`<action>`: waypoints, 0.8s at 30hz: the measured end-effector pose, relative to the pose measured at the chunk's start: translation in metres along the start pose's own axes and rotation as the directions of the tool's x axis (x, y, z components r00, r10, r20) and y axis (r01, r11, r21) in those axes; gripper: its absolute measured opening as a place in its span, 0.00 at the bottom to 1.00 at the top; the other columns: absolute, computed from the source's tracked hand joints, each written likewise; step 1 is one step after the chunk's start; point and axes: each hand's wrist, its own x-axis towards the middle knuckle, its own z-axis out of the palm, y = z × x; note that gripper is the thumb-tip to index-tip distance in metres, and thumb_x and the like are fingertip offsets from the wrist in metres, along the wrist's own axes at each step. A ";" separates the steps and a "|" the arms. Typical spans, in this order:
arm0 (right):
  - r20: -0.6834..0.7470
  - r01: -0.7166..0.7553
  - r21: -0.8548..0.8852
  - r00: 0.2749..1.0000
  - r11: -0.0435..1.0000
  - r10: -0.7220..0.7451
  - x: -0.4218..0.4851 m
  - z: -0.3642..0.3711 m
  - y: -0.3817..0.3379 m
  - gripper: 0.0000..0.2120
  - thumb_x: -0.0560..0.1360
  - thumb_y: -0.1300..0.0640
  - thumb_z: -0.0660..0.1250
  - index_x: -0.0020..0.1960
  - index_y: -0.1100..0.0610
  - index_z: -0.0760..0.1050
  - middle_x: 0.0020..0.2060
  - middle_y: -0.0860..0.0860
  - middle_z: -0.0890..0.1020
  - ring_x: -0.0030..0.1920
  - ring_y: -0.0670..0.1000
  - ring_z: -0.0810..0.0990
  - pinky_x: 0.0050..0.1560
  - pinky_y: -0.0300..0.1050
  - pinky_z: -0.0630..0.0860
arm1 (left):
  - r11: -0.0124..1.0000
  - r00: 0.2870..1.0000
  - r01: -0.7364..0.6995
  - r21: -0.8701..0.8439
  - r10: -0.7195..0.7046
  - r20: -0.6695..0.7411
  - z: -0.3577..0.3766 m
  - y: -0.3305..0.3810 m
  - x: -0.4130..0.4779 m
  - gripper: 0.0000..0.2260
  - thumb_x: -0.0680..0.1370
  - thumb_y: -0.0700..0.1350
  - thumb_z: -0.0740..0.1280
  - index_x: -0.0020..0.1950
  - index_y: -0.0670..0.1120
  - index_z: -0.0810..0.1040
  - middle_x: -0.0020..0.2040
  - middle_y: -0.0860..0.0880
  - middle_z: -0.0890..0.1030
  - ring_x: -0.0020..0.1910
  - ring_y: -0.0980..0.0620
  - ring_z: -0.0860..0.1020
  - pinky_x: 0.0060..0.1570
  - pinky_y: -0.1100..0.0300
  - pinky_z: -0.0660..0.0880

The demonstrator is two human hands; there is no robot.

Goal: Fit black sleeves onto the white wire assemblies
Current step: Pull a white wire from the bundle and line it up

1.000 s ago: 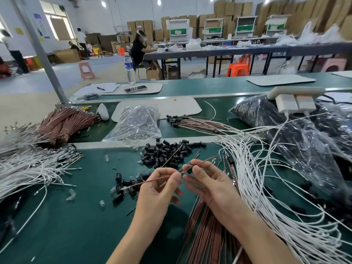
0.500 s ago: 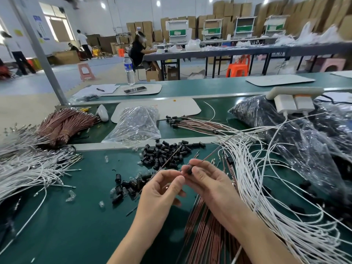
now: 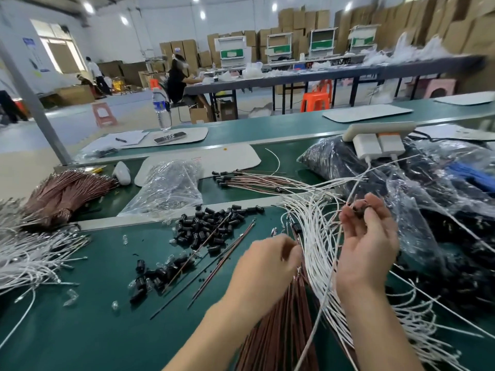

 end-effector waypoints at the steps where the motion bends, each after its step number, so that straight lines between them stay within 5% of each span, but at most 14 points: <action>1: -0.025 0.014 0.004 1.000 1.000 -0.014 0.001 -0.002 0.000 0.12 0.83 0.65 0.59 0.53 0.55 0.80 0.44 0.51 0.82 0.42 0.48 0.82 0.50 0.40 0.80 | 0.998 0.999 0.030 0.059 -0.031 0.021 0.007 0.008 0.013 0.12 0.82 0.53 0.61 0.49 0.48 0.81 0.40 0.53 0.83 0.35 0.54 0.79 0.35 0.57 0.76; 4: -0.055 0.033 0.000 0.998 0.999 -0.033 0.003 -0.006 0.000 0.12 0.82 0.65 0.58 0.51 0.55 0.80 0.42 0.50 0.81 0.42 0.48 0.83 0.50 0.40 0.80 | 0.968 0.977 0.147 0.204 -0.175 0.125 0.024 0.022 0.045 0.17 0.81 0.50 0.62 0.36 0.41 0.72 0.32 0.45 0.76 0.31 0.43 0.72 0.33 0.56 0.70; 7: -0.054 0.016 -0.026 0.998 1.000 -0.018 0.004 -0.008 0.002 0.10 0.82 0.64 0.59 0.52 0.55 0.79 0.41 0.48 0.82 0.43 0.49 0.83 0.48 0.39 0.80 | 0.934 0.949 0.209 0.290 -0.266 0.171 0.030 0.024 0.060 0.18 0.80 0.48 0.63 0.33 0.43 0.66 0.30 0.47 0.71 0.30 0.45 0.69 0.35 0.56 0.70; 13: -0.070 -0.008 -0.109 0.998 0.994 0.001 -0.002 -0.006 0.007 0.07 0.82 0.62 0.64 0.52 0.53 0.80 0.45 0.50 0.83 0.45 0.47 0.84 0.51 0.38 0.81 | 0.956 0.929 0.249 0.153 -0.280 0.240 0.012 0.020 0.061 0.15 0.82 0.47 0.61 0.39 0.42 0.75 0.32 0.46 0.79 0.27 0.49 0.74 0.36 0.55 0.80; 19: -0.005 -0.008 -0.120 1.000 0.993 0.008 -0.008 -0.002 0.006 0.06 0.81 0.62 0.66 0.52 0.53 0.80 0.40 0.45 0.85 0.44 0.46 0.84 0.49 0.37 0.80 | 0.992 0.987 0.112 0.054 -0.117 0.106 -0.036 0.031 0.051 0.17 0.83 0.49 0.62 0.35 0.45 0.73 0.26 0.51 0.72 0.22 0.53 0.65 0.22 0.67 0.63; 24: 0.127 -0.091 -0.124 0.986 0.988 0.107 -0.012 -0.001 0.009 0.07 0.81 0.63 0.64 0.54 0.56 0.79 0.38 0.46 0.85 0.43 0.47 0.84 0.48 0.37 0.81 | 0.997 0.994 0.071 -0.022 -0.072 -0.085 -0.098 0.023 0.040 0.19 0.82 0.49 0.64 0.45 0.32 0.78 0.30 0.46 0.74 0.25 0.51 0.67 0.23 0.63 0.67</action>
